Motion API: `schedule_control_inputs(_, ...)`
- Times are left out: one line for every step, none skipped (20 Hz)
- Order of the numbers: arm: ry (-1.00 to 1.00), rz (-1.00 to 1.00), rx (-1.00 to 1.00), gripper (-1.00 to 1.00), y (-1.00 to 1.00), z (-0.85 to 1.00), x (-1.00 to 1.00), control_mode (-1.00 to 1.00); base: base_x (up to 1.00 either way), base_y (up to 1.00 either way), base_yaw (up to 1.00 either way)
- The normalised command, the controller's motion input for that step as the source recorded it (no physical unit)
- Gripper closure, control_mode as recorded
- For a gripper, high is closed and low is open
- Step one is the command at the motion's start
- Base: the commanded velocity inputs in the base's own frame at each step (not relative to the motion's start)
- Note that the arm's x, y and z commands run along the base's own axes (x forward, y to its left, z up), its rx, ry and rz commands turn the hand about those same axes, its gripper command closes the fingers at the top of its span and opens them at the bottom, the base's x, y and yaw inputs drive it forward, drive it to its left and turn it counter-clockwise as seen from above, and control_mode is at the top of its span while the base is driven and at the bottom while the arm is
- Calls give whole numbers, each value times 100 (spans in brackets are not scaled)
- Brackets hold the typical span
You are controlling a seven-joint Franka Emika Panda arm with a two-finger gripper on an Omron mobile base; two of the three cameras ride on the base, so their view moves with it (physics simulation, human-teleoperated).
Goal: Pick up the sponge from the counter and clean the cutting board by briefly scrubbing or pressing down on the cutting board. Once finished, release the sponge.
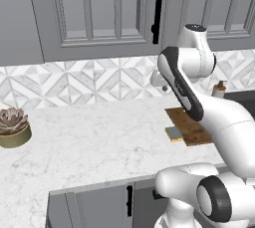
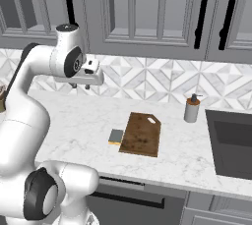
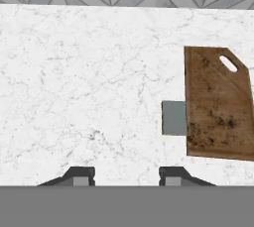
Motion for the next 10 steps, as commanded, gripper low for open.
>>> schedule_control_inputs(0, 0, 0, -100, 0, -4, 0, -100, 0, 0, 0)
schedule_control_inputs(0, 0, 0, -100, -1, -17, 0, -100, 0, 0, 0)
schedule_control_inputs(0, 0, -4, -100, -13, -33, 0, -100, 0, 0, 0)
schedule_control_inputs(-5, 0, -10, -100, -17, -46, 0, -100, 0, 0, 0)
schedule_control_inputs(-7, 0, -8, -100, -24, -54, 0, -100, 0, 0, 0)
schedule_control_inputs(-5, 0, -3, -100, -35, -66, 0, -100, 0, 0, 0)
schedule_control_inputs(-2, 0, 0, -100, -47, -79, 0, -100, 0, 0, 0)
schedule_control_inputs(0, 0, 0, -100, -65, -92, 0, -100, 0, 0, 0)
schedule_control_inputs(0, 0, 0, -100, -69, -92, 0, -100, 0, 0, 0)
schedule_control_inputs(0, 0, 0, -100, -73, -84, 0, -100, 0, 0, 0)
